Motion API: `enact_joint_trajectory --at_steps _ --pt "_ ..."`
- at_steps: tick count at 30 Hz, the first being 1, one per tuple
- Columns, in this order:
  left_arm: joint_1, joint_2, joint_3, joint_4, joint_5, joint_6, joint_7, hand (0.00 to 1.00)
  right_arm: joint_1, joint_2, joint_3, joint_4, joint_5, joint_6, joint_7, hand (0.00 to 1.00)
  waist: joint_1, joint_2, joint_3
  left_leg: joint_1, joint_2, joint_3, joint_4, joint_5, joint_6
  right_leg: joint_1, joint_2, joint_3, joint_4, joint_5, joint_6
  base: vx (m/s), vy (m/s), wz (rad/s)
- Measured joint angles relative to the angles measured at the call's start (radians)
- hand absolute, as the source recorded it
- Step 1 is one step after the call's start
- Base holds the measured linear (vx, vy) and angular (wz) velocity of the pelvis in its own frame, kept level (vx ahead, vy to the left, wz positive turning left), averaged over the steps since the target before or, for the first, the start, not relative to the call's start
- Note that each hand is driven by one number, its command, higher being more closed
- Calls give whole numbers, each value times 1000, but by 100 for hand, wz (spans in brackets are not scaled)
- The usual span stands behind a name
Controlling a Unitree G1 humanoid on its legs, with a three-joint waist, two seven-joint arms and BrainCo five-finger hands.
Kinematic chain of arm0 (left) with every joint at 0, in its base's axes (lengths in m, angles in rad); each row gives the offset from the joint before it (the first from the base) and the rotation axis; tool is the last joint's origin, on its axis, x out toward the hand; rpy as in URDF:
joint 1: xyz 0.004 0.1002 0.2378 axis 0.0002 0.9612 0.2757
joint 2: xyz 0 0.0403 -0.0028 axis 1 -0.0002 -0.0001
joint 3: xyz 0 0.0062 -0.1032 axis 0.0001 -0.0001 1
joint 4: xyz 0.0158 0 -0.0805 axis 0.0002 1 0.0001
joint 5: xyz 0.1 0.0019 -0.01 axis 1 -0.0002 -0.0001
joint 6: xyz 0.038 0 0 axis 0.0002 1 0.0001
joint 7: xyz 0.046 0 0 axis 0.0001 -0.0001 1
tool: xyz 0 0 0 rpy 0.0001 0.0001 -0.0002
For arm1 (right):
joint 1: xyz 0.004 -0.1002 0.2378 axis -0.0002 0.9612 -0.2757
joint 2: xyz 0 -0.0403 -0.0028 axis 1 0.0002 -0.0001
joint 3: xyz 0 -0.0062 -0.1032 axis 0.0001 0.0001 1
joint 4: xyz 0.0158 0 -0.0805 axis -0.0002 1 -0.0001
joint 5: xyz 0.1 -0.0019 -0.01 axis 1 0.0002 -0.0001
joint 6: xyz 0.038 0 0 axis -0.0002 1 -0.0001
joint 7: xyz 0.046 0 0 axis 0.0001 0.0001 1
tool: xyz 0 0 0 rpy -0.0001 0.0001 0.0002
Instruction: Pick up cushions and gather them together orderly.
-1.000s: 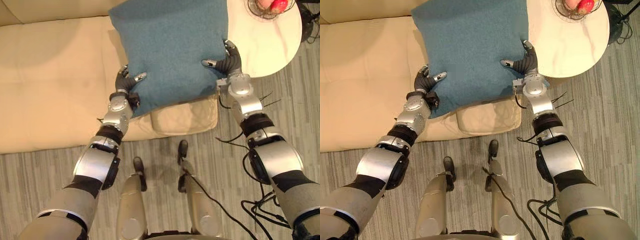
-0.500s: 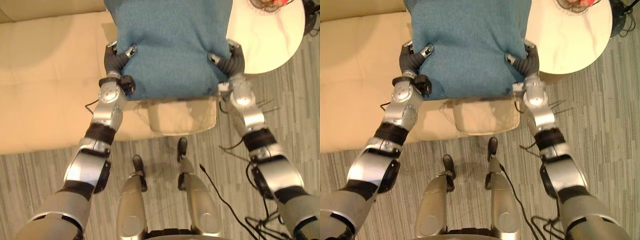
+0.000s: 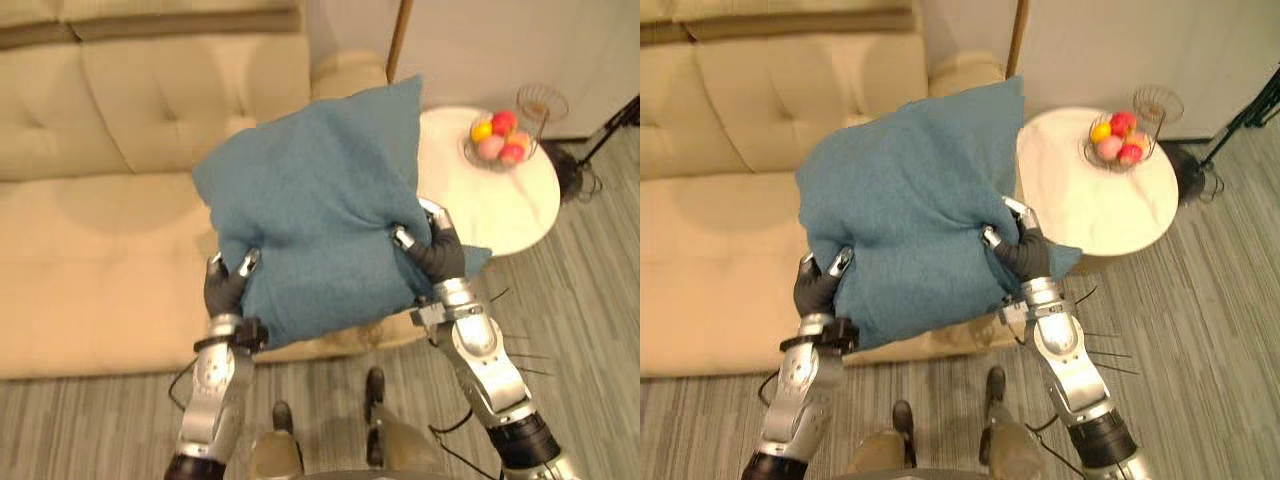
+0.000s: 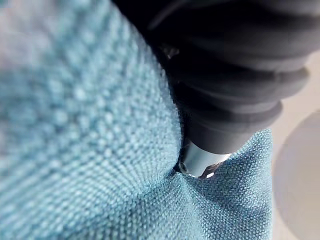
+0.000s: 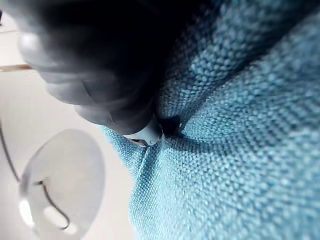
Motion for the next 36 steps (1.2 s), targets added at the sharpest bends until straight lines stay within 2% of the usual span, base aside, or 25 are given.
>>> enact_joint_trajectory --at_steps 3,4,5,6,7,9,10,11,12,14,15,16,17,18,20,21,22,23,25,26,29,31,33,35,36 --pt "-1 -3 0 1 20 1 0 100 0 0 0 20 -1 0 0 100 -7 2 1 -49 -15 -5 51 0 18 -72 -21 32 118 -32 33 -212 56 5" --pt "-8 0 1 5 35 3 0 100 3 -2 -2 36 -1 0 -1 100 -13 4 1 -67 -7 -9 64 3 50 -84 -28 50 175 -81 81 -199 2 61" --pt "-19 -1 1 25 41 4 -3 100 9 -1 -2 62 -1 -3 -2 100 -34 9 5 -87 -11 -54 92 9 58 -124 -48 76 414 -243 26 -167 -32 88" --pt "-21 -1 0 35 43 5 -6 100 15 0 -2 77 -1 -5 -2 100 -38 8 5 -80 -18 -83 100 12 58 -128 -54 85 533 -312 18 -88 -74 126" --pt "-20 0 0 54 43 6 -14 100 25 2 -3 105 -3 -6 -3 100 -33 5 3 -80 -34 -131 116 25 51 -100 -64 95 669 -389 57 -78 -165 130" --pt "-21 -1 0 58 45 5 -16 100 21 0 -2 122 -6 -6 -6 100 -21 3 -2 -127 -53 -208 120 56 36 -50 -62 95 633 -456 53 -155 -222 118" --pt "-21 -4 -1 57 45 5 -16 100 15 -1 -2 121 -13 -8 -8 100 0 24 -19 -182 -54 -244 92 104 25 -46 -47 85 525 -466 58 -230 -193 86" --pt "-22 -16 -1 57 45 4 -16 100 -1 -7 -3 126 -23 -8 -11 100 21 67 -24 -237 -28 -291 56 152 22 -56 -12 53 444 -441 33 -240 -180 78" --pt "-20 -22 -2 56 44 4 -16 100 -7 -8 -3 135 -25 -9 -17 100 25 83 -25 -254 -18 -313 37 178 24 -66 1 31 429 -431 24 -256 -157 74" --pt "-2 -32 -16 56 36 11 -16 100 -13 -8 -3 199 -36 -2 -45 100 22 98 -25 -254 4 -334 -61 289 9 -87 15 -51 465 -425 -6 -319 -213 86" --pt "-2 -35 -24 55 35 15 -16 100 -12 -12 -6 204 -38 5 -51 100 19 98 -25 -250 5 -312 -92 313 35 -90 8 -77 473 -426 -13 -277 -120 90" --pt "-4 -41 -33 55 33 19 -17 100 -10 -11 -16 207 -41 16 -54 100 17 92 -23 -250 19 -231 -121 235 92 -91 -15 -117 468 -415 -27 -161 -6 103" --pt "-4 -43 -42 55 32 25 -18 100 -7 -10 -26 208 -42 20 -55 100 2 72 -24 -277 16 -151 -91 136 120 -88 -48 -143 446 -399 -27 -229 -5 112" --pt "-3 -40 -54 54 31 25 -23 100 -6 -10 -36 208 -47 21 -57 100 -6 49 -18 -289 6 -92 8 131 117 -82 -89 -160 426 -386 -33 -187 -21 91" --pt "-4 -49 -57 55 30 25 -36 100 -3 -10 -50 208 -71 22 -57 100 -18 47 -22 -237 -11 -50 140 129 114 -50 -120 -181 364 -353 -23 -166 30 55" --pt "-4 -54 -57 55 29 24 -42 100 -4 -10 -52 208 -73 22 -57 100 -20 56 -27 -198 -12 -42 130 130 113 -42 -116 -185 341 -345 -9 -113 116 34" --pt "-4 -56 -57 55 25 20 -46 100 -6 -9 -53 208 -77 20 -57 100 -30 93 -53 -121 -12 -32 32 85 54 -37 -97 -186 304 -325 10 -71 155 22" --pt "-19 -51 -56 61 25 14 -51 100 -9 5 -62 208 -79 19 -58 100 -34 89 -53 -106 -20 -27 -27 105 40 -40 -100 -172 283 -303 17 -87 171 7" --pt "-16 -37 -56 62 21 11 -54 100 -10 31 -66 211 -80 22 -58 100 -19 69 -58 -116 -21 5 -4 100 47 -21 -89 -157 213 -239 22 -62 123 -24" --pt "-3 -32 -53 62 16 12 -54 100 -9 47 -66 212 -80 28 -58 100 -10 59 -58 -121 -19 19 44 70 60 17 -86 -149 152 -194 37 -24 107 -29" --pt "-1 -29 -52 62 16 14 -59 100 -10 48 -66 212 -80 31 -58 100 -6 52 -61 -154 -17 19 135 17 73 45 -88 -140 97 -161 49 -29 103 -14" --pt "0 -25 -53 62 17 15 -63 100 -10 48 -66 212 -80 32 -58 100 -7 48 -64 -170 -21 16 171 -15 75 40 -101 -141 110 -170 52 -35 122 -1" --pt "0 -23 -53 62 17 18 -65 100 -7 48 -68 214 -80 32 -57 100 -12 39 -59 -184 -39 11 217 -59 93 8 -131 -146 206 -230 67 -17 176 12" --pt "3 -19 -54 64 18 34 -77 100 11 50 -73 229 -84 32 -52 100 -45 10 -51 -176 -85 -34 247 -94 115 -61 -198 -132 468 -305 51 3 121 50" --pt "6 -19 -55 64 20 37 -79 100 13 51 -75 238 -90 32 -51 100 -49 6 -48 -166 -92 -43 246 -99 124 -95 -209 -107 552 -295 36 77 85 53"
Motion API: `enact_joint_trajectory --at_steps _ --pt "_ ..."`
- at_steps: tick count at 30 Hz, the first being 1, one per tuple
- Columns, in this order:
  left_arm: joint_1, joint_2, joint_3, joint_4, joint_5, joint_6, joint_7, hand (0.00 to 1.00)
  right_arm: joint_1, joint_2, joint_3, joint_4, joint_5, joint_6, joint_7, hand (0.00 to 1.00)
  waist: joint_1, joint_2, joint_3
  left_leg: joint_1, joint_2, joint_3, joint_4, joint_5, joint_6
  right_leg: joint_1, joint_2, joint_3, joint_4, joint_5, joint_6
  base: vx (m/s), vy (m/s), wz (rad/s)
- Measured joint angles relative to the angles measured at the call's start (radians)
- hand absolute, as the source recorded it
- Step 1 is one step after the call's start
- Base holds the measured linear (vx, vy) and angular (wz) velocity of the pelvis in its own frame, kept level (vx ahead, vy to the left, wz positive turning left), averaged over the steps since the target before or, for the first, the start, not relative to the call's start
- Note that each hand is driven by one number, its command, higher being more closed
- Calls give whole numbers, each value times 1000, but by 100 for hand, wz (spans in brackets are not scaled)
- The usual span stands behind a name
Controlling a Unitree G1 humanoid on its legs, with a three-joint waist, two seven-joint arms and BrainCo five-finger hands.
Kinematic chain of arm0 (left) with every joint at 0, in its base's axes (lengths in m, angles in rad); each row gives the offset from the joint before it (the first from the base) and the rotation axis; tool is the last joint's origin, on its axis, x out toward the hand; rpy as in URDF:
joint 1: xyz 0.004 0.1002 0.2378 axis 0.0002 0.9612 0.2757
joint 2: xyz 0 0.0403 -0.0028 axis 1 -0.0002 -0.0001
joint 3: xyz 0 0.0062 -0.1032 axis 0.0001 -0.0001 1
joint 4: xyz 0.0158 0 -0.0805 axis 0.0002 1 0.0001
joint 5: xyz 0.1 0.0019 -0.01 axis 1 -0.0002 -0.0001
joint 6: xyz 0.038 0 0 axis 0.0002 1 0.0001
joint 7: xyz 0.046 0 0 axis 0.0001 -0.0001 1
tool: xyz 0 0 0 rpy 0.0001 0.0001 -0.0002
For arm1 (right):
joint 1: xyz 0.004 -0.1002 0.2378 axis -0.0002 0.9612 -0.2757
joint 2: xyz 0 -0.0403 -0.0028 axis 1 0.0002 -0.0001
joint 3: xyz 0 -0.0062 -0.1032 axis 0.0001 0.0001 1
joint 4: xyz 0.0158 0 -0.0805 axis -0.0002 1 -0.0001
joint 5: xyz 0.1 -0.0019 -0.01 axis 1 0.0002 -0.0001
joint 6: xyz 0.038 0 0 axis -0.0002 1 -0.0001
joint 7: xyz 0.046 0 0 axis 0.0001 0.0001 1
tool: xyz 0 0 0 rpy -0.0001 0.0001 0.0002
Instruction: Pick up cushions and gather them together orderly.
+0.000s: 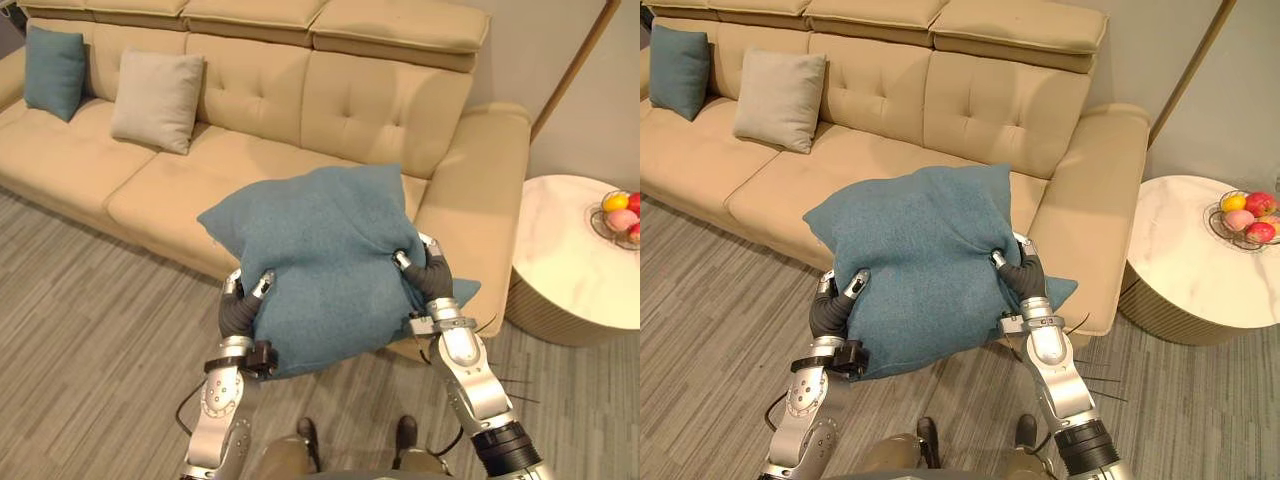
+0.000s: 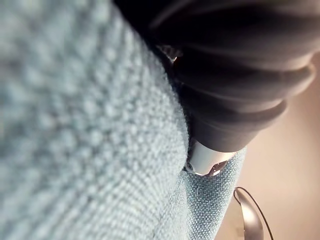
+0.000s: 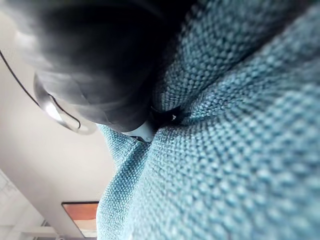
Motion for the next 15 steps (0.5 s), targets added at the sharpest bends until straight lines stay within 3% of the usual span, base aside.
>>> enact_joint_trajectory --at_steps 1,3,4,6,8,9,10,11,12,13,15 --pt "9 3 0 1 10 1 -2 100 2 7 -1 23 -13 0 3 100 -13 0 3 27 -6 -23 -7 -3 8 -66 -4 39 143 33 -59 156 87 51" --pt "9 21 -4 6 15 1 -2 100 14 19 -3 37 -21 1 4 100 -26 -2 4 36 -7 -55 -6 -11 28 -107 26 43 173 -44 -35 165 22 47" --pt "8 27 -4 13 15 1 -2 100 13 25 -6 37 -23 1 5 100 -25 -13 1 40 -7 -63 -6 -20 40 -123 52 31 119 -58 -33 172 -52 28" --pt "3 28 -8 42 15 0 -4 100 14 24 -13 37 -24 1 8 100 -32 -12 5 67 -6 -83 -23 -34 27 -130 109 17 -33 -44 -32 219 -66 27" --pt "-21 29 -18 71 16 1 -5 100 18 20 -25 37 -24 2 9 100 -43 -24 7 132 -18 -92 -70 -48 1 -127 145 -19 -304 71 -13 356 -113 31" --pt "-22 32 -23 73 18 1 -5 100 23 19 -27 37 -23 2 9 100 -49 -31 7 151 -28 -97 -78 -55 -9 -124 141 -30 -343 89 -20 387 -147 38" --pt "-20 38 -37 75 21 1 -6 100 38 16 -34 37 -21 2 10 100 -63 -39 3 178 -36 -109 -85 -74 -26 -100 140 -48 -335 105 -55 368 -162 36" --pt "-20 26 -48 76 34 2 -8 100 53 8 -51 35 -17 2 14 100 -68 -11 -9 195 -15 -128 -89 -105 -51 -95 157 -60 -317 172 -103 559 -229 33" --pt "-19 11 -58 77 46 2 -16 100 73 6 -67 33 -8 3 24 100 -67 26 -28 199 25 -131 -70 -108 -94 -94 180 -97 -292 157 -114 596 -204 21" --pt "-23 2 -60 78 55 2 -23 100 76 6 -72 33 -4 6 24 100 -74 43 -29 173 59 -136 9 -114 -134 -79 207 -116 -284 132 -134 622 -210 1" --pt "-24 -10 -60 88 55 7 -26 100 97 6 -79 13 -1 16 24 100 -64 49 -26 87 131 -130 301 -69 -215 -8 269 -112 -293 112 -161 551 -187 -29"
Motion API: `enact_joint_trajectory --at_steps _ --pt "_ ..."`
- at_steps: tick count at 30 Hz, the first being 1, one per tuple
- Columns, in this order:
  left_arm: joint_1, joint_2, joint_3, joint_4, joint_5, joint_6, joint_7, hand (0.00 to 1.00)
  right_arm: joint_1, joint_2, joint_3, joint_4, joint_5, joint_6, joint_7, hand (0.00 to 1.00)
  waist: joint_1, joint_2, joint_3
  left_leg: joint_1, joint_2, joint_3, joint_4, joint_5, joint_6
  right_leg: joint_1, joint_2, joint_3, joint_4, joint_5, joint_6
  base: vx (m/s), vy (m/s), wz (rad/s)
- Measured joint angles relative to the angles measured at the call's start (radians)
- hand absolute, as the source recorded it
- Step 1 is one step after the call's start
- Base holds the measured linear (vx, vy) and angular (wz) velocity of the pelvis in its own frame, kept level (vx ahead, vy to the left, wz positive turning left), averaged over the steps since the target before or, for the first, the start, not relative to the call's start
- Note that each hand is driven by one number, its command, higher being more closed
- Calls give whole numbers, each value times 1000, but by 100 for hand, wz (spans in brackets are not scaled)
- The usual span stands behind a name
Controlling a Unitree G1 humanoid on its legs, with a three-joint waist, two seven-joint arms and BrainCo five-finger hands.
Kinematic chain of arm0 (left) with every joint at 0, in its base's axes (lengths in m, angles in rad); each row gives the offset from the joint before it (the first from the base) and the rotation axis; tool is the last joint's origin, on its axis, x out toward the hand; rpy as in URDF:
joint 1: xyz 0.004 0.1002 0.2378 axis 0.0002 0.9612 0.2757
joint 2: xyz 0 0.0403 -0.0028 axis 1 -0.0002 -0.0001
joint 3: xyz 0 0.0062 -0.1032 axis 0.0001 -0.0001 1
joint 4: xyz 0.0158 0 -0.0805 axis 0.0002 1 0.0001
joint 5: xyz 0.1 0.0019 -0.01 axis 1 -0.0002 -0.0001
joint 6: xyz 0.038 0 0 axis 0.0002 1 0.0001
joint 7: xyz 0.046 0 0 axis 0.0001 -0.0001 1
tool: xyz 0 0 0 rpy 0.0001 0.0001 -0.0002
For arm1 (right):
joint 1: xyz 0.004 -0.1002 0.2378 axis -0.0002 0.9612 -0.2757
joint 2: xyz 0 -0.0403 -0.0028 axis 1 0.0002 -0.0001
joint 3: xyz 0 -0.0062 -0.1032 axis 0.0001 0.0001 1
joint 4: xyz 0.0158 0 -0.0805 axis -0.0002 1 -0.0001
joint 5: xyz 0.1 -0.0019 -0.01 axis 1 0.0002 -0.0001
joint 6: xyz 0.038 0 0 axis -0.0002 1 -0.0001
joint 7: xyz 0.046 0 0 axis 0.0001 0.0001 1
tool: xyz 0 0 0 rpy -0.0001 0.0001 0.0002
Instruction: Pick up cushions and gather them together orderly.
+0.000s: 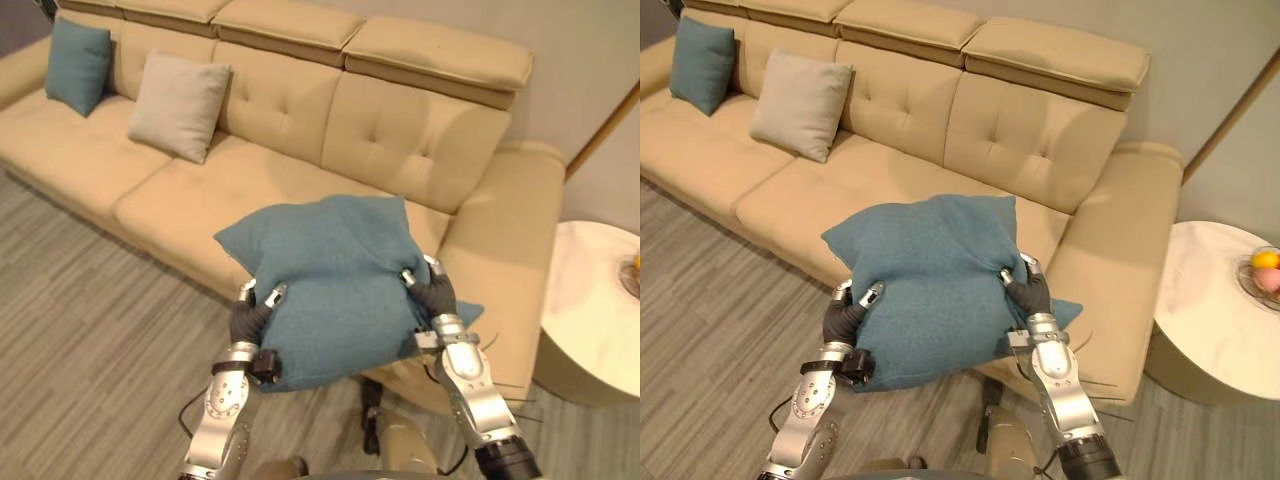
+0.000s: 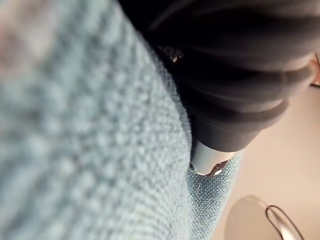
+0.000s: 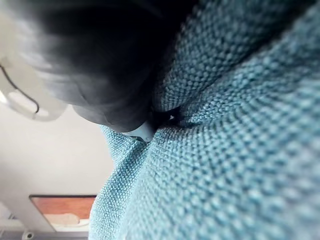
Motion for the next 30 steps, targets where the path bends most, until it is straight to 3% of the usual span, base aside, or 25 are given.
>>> enact_joint_trajectory --at_steps 1,2,3,5,6,9,11,12,13,14,16,19,23,27,29,30 --pt "9 -11 1 8 -1 3 -1 100 21 -2 -2 -34 1 3 0 100 9 6 4 -57 60 27 220 40 -5 80 45 22 -27 -25 -9 428 -118 -54" --pt "16 -15 1 9 -1 3 -1 100 31 -1 -2 -52 1 3 0 100 19 6 4 -72 87 50 297 32 11 117 61 41 -39 -35 -13 572 -108 -105" --pt "21 -22 3 6 -1 3 -3 100 54 -1 -2 -119 3 3 -2 100 46 4 2 -113 123 118 392 -1 70 178 82 100 -59 -56 -20 361 -48 -100" --pt "21 -27 14 -12 -1 1 -11 100 53 0 -2 -177 3 -6 -2 100 55 3 1 -173 126 158 341 -45 143 206 83 166 -71 -70 -22 419 20 -117" --pt "20 -33 25 -25 0 -3 -20 100 40 1 -2 -184 1 -16 -1 100 61 3 1 -203 116 145 247 -56 159 222 83 223 -84 -72 -20 424 84 -123" --pt "14 -33 33 -26 1 -9 -22 100 17 3 -1 -162 -1 -16 -1 100 83 3 1 -207 75 37 17 -49 138 262 77 312 -92 -75 -14 293 169 -121" --pt "15 -31 34 -21 11 -6 -21 100 -12 4 0 -91 -4 -16 -1 100 83 4 -1 -126 25 -90 -185 8 82 298 63 369 -90 -86 8 272 279 -119" --pt "14 -31 35 -21 17 -6 -20 100 -18 4 0 -77 -9 -16 -1 100 82 11 -6 -77 22 -98 -245 55 86 300 62 386 -90 -88 24 260 326 -104" --pt "10 -34 35 -21 31 -7 -19 100 -31 2 -1 -59 -11 -16 -1 100 72 38 -22 -10 26 -100 -332 132 81 291 69 416 -93 -108 73 236 377 -77" --pt "-6 -29 46 1 42 -6 -18 100 -51 20 0 -15 -12 -15 -1 100 56 25 -21 10 14 -72 -364 115 68 285 49 442 -99 -112 100 224 445 -68" --pt "-3 -25 59 29 51 -3 -15 100 -54 30 14 16 -23 -11 -1 100 57 7 -28 44 -17 -16 -390 122 78 286 13 469 -106 -102 122 118 317 -63" --pt "6 3 63 31 52 0 3 100 -56 20 46 17 -31 -8 -1 100 59 2 -32 71 -64 46 -439 140 105 283 -42 499 -151 -73 164 39 206 -48" --pt "-5 28 63 36 69 1 28 100 -105 18 62 68 -67 5 -5 100 56 -1 -33 58 -83 61 -506 172 136 250 -60 491 -193 -36 157 -36 48 -13" --pt "-104 31 62 116 104 3 69 100 -177 17 64 128 -97 7 -49 100 57 -2 -32 11 -84 31 -571 233 130 194 -65 446 -205 -16 150 -113 -41 19" --pt "-220 40 62 179 129 4 113 100 -285 19 63 194 -120 7 -100 100 66 -3 -5 -29 -77 27 -607 274 125 137 -56 431 -206 5 141 -212 -71 4" --pt "-332 61 62 227 139 3 144 100 -384 18 54 235 -140 8 -140 100 80 -5 47 -63 -74 27 -607 296 121 106 -50 419 -210 27 140 -219 -48 -5"
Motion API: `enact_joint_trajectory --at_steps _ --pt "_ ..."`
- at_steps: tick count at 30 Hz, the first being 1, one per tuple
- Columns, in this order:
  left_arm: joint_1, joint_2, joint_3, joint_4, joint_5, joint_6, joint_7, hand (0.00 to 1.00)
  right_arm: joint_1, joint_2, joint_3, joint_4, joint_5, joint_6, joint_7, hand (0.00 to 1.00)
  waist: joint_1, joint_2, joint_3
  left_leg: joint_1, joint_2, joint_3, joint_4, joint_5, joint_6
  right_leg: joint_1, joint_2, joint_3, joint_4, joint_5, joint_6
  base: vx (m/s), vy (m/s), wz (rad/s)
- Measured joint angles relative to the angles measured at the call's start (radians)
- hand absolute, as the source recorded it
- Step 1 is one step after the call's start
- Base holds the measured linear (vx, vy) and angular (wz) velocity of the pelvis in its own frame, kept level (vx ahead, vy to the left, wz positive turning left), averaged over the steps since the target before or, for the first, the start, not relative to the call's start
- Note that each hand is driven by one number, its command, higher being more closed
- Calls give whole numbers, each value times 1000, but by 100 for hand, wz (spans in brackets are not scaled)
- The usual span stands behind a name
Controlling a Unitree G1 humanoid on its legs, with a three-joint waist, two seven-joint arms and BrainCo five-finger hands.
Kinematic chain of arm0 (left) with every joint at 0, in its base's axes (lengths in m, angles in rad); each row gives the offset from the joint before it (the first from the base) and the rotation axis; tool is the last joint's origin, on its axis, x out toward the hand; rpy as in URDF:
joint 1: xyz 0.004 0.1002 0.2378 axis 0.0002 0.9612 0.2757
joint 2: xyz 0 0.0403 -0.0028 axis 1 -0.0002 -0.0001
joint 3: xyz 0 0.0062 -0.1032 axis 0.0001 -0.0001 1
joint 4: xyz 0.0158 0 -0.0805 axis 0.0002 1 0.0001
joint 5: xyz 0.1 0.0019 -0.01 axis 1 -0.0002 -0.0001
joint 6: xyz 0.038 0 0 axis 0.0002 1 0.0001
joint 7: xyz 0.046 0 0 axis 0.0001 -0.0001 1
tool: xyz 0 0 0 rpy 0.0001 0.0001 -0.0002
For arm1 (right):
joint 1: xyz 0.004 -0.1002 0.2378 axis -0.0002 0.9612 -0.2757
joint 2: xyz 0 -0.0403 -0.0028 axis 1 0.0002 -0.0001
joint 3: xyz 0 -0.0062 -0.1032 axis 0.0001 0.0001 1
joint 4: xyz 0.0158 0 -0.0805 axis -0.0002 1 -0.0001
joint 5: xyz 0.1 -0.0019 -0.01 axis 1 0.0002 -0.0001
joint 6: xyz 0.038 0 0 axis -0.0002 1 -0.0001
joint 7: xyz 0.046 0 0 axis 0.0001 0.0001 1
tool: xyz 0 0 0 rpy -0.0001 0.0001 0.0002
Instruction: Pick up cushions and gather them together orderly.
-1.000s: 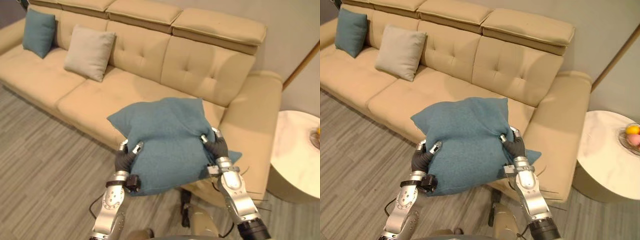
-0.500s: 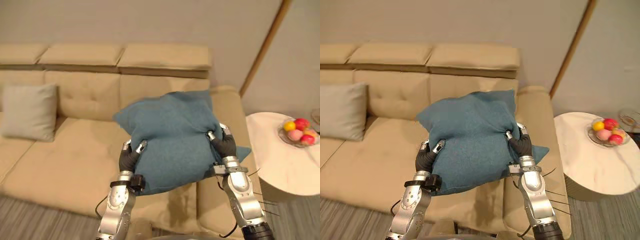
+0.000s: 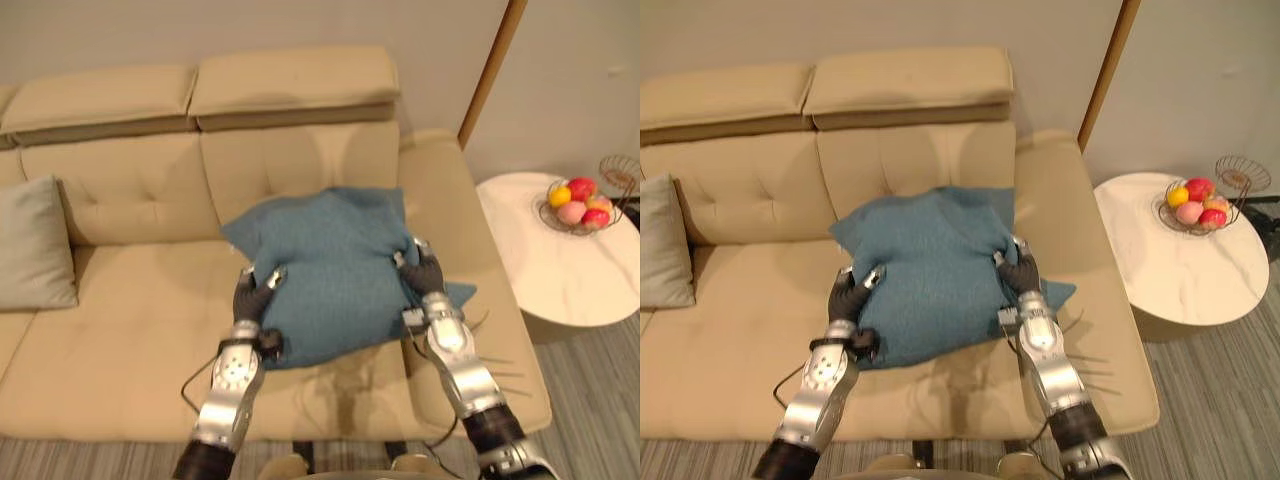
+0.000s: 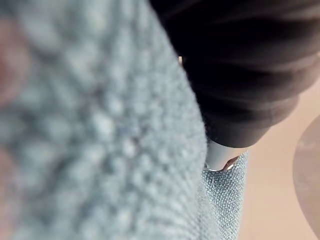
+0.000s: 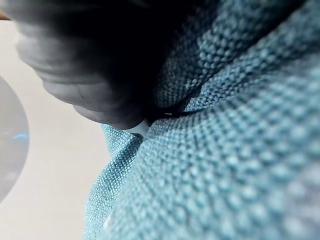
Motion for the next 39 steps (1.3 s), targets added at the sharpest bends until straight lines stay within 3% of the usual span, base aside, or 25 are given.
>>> enact_joint_trajectory --at_steps 1,5,11,12,13,19,25,29,33,35,39 --pt "-48 10 1 19 0 0 12 100 -42 0 -4 16 -4 0 -14 100 2 -1 15 -20 0 1 0 9 0 -19 3 -3 -2 10 -1 -312 -59 1" --pt "-508 136 9 212 0 0 91 100 -412 1 -90 127 -38 19 -123 100 12 -6 161 -162 17 0 -36 105 -9 -161 18 -27 -30 96 -9 -298 -64 1" --pt "-1052 236 4 511 60 0 141 100 -812 8 -200 284 -50 17 -255 100 24 -23 269 -246 20 0 -108 201 -12 -258 25 -26 -88 194 2 -203 -40 -5" --pt "-1107 237 5 556 61 0 141 0 -859 8 -210 321 -50 17 -269 100 25 -24 270 -258 20 -1 -117 208 -9 -273 25 -26 -88 198 4 -113 -8 -1" --pt "-1178 238 11 605 63 1 142 0 -915 6 -220 359 -49 17 -283 0 23 -24 270 -278 19 -4 -125 215 -8 -295 25 -28 -88 201 5 -84 -4 2" --pt "-1417 238 99 802 35 21 167 0 -1132 -30 -258 558 -20 17 -333 0 6 -33 278 -395 16 -42 -126 239 -6 -393 25 -64 -89 213 6 -42 26 13" --pt "-1433 208 206 820 -4 38 140 0 -1150 -80 -253 611 130 17 -258 0 7 -32 296 -497 17 -86 -126 257 -11 -468 25 -120 -90 213 6 1 80 20" --pt "-1375 164 257 820 -27 49 114 0 -1066 -95 -175 612 193 26 -206 0 11 -32 325 -530 21 -99 -126 258 -11 -492 26 -136 -89 213 5 -6 129 8" --pt "-1254 108 266 820 -78 48 91 0 -967 -56 -114 611 204 39 -158 0 7 -32 328 -520 26 -95 -125 260 -14 -482 23 -137 -89 213 5 -8 98 0" --pt "-1157 60 247 820 -100 48 72 0 -911 -52 -114 585 209 32 -151 0 7 -32 327 -489 29 -83 -125 260 -14 -453 24 -137 -89 213 5 -20 111 -2" --pt "-1105 73 184 817 -102 45 47 0 -812 -60 -117 524 234 13 -119 0 9 -32 327 -453 29 -78 -126 255 -19 -418 28 -133 -89 206 3 -52 89 -1"
